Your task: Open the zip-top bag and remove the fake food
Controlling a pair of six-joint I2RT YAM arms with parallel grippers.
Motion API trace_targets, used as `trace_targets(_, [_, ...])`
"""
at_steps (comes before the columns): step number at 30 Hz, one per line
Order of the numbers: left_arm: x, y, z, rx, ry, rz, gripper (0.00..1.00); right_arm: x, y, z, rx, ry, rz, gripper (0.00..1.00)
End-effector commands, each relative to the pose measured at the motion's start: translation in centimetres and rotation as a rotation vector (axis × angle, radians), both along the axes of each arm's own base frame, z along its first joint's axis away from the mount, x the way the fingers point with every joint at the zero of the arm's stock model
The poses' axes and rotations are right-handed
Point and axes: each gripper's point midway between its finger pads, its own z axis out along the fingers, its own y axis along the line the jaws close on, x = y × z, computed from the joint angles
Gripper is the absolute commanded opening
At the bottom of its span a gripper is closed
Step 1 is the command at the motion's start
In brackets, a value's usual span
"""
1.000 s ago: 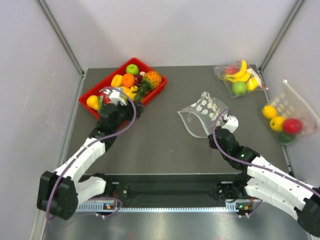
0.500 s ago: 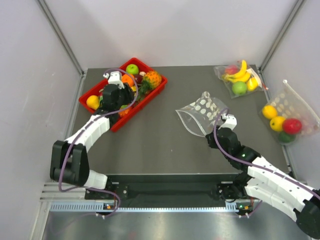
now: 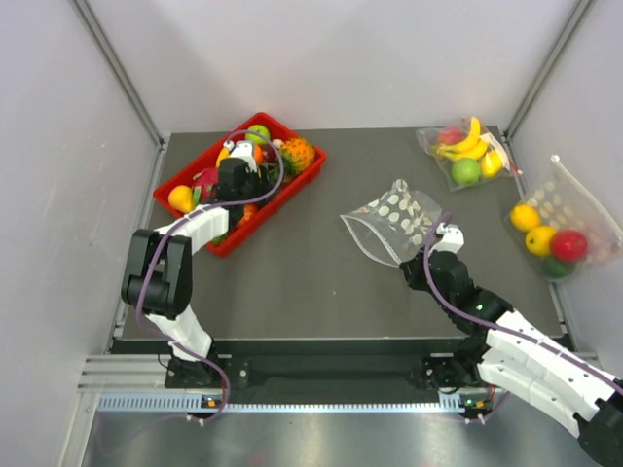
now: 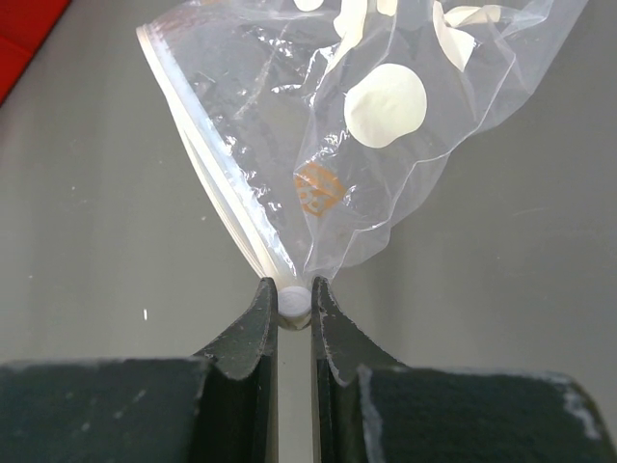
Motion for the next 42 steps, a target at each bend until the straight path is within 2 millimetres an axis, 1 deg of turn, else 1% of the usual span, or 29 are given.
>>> trace_targets(1, [1.5, 0.7, 2.4, 0.026, -0.072, 0.022, 0.72, 0.2, -0.4, 0.4, 0.013, -0.019, -0.014, 0.00])
trace_targets(4, [1.2, 0.7, 2.6, 0.026, -0.075, 0.022, 0.87, 0.2, -0.3, 0.3, 0.012, -0.016, -0.011, 0.01])
trace_targets(5, [1.1, 0.7, 2.9, 0.022, -0.082, 0.020, 0.96, 0.2, -0.2, 0.3, 0.012, -0.014, -0.008, 0.01])
trace_targets(6, [1.0, 0.6, 3.1, 0.018, -0.086, 0.018, 0.99, 0.2, -0.2, 0.3, 0.012, -0.014, -0.005, 0.01])
trace_targets(9, [0.4, 0.8, 4.4, 0.011, -0.099, 0.023, 0.99, 0.3, -0.2, 0.4, 0.002, -0.013, -0.001, 0.02])
trace_targets(10, [0.0, 0.9, 5.3, 0.009, -0.112, 0.025, 0.99, 0.3, -0.2, 0.5, -0.001, -0.015, -0.003, 0.03])
trace_targets(12, [-0.7, 0.9, 6.0, 0.013, -0.107, 0.033, 0.99, 0.4, -0.4, 0.6, -0.018, -0.012, 0.000, 0.15])
trace_targets(13, [-1.2, 1.2, 7.3, 0.015, -0.129, 0.045, 0.99, 0.4, -0.4, 0.6, -0.027, -0.012, 0.002, 0.23])
trace_targets(14, [-1.5, 1.3, 7.9, 0.015, -0.133, 0.053, 0.99, 0.5, -0.4, 0.9, -0.029, -0.014, 0.002, 0.44])
trace_targets(15, [-2.2, 1.5, 7.8, 0.019, -0.115, 0.058, 0.99, 0.4, -0.5, 0.9, -0.039, -0.008, 0.007, 0.50])
trace_targets(16, [-2.8, 1.6, 9.1, 0.011, -0.137, 0.060, 0.99, 0.4, -0.5, 1.0, -0.047, -0.010, 0.008, 0.54])
trace_targets(17, [-3.3, 1.6, 9.5, 0.003, -0.136, 0.064, 0.99, 0.5, -0.5, 1.4, -0.049, -0.014, 0.010, 0.69])
trace_targets(18, [-3.8, 1.7, 9.8, -0.004, -0.133, 0.065, 0.99, 0.5, -0.6, 1.5, -0.058, -0.012, 0.010, 0.73])
trace_targets(19, [-4.9, 1.9, 10.2, -0.004, -0.116, 0.069, 0.99, 0.4, -0.8, 1.4, -0.074, -0.007, 0.013, 0.81])
trace_targets(20, [-5.4, 2.2, 10.5, -0.013, -0.109, 0.090, 0.99, 0.5, -0.8, 2.0, -0.076, -0.015, 0.011, 0.97])
trace_targets(21, [-5.9, 2.4, 10.7, -0.013, -0.100, 0.095, 0.99, 0.6, -0.9, 2.2, -0.081, -0.019, 0.010, 0.99])
trace_targets(22, [-6.6, 2.6, 11.6, -0.017, -0.104, 0.100, 0.99, 0.6, -1.1, 2.4, -0.098, -0.018, 0.009, 1.00])
trace_targets(24, [-8.1, 3.0, 11.4, -0.014, -0.062, 0.116, 0.99, 0.9, -1.3, 3.5, -0.111, -0.041, 0.001, 1.00])
trace_targets(25, [-8.8, 3.1, 12.3, -0.020, -0.075, 0.117, 0.99, 1.1, -1.5, 3.9, -0.126, -0.053, 0.001, 1.00])
trace_targets(27, [-10.1, 3.4, 12.0, -0.021, -0.039, 0.123, 0.99, 1.6, -1.9, 5.3, -0.142, -0.085, -0.021, 1.00])
trace_targets(28, [-10.8, 3.5, 12.8, -0.029, -0.053, 0.123, 0.99, 1.7, -2.0, 5.9, -0.159, -0.099, -0.022, 1.00])
trace_targets(30, [-12.0, 3.7, 12.9, -0.024, -0.033, 0.122, 0.99, 2.3, -2.4, 7.6, -0.168, -0.135, -0.045, 1.00])
trace_targets(31, [-12.6, 3.8, 13.6, -0.029, -0.044, 0.115, 0.99, 2.6, -2.7, 8.1, -0.187, -0.150, -0.048, 1.00])
trace_targets(32, [-13.0, 3.8, 13.7, -0.019, -0.045, 0.104, 0.99, 3.0, -2.8, 9.4, -0.186, -0.173, -0.059, 1.00])
trace_targets(33, [-13.5, 3.9, 13.7, -0.014, -0.035, 0.101, 0.99, 3.2, -2.8, 9.9, -0.190, -0.183, -0.062, 1.00])
trace_targets(34, [-14.0, 4.0, 14.3, -0.016, -0.053, 0.101, 0.99, 3.5, -3.1, 10.5, -0.202, -0.196, -0.067, 1.00])
trace_targets(36, [-14.8, 4.3, 14.7, -0.013, -0.058, 0.099, 0.99, 4.0, -3.3, 12.1, -0.197, -0.225, -0.076, 1.00])
trace_targets(38, [-15.3, 4.4, 15.0, -0.010, -0.065, 0.097, 0.99, 4.4, -3.5, 13.4, -0.193, -0.247, -0.078, 1.00])
trace_targets(42, [-15.9, 4.7, 15.2, -0.004, -0.077, 0.098, 0.99, 4.9, -4.1, 14.9, -0.180, -0.274, -0.089, 1.00])
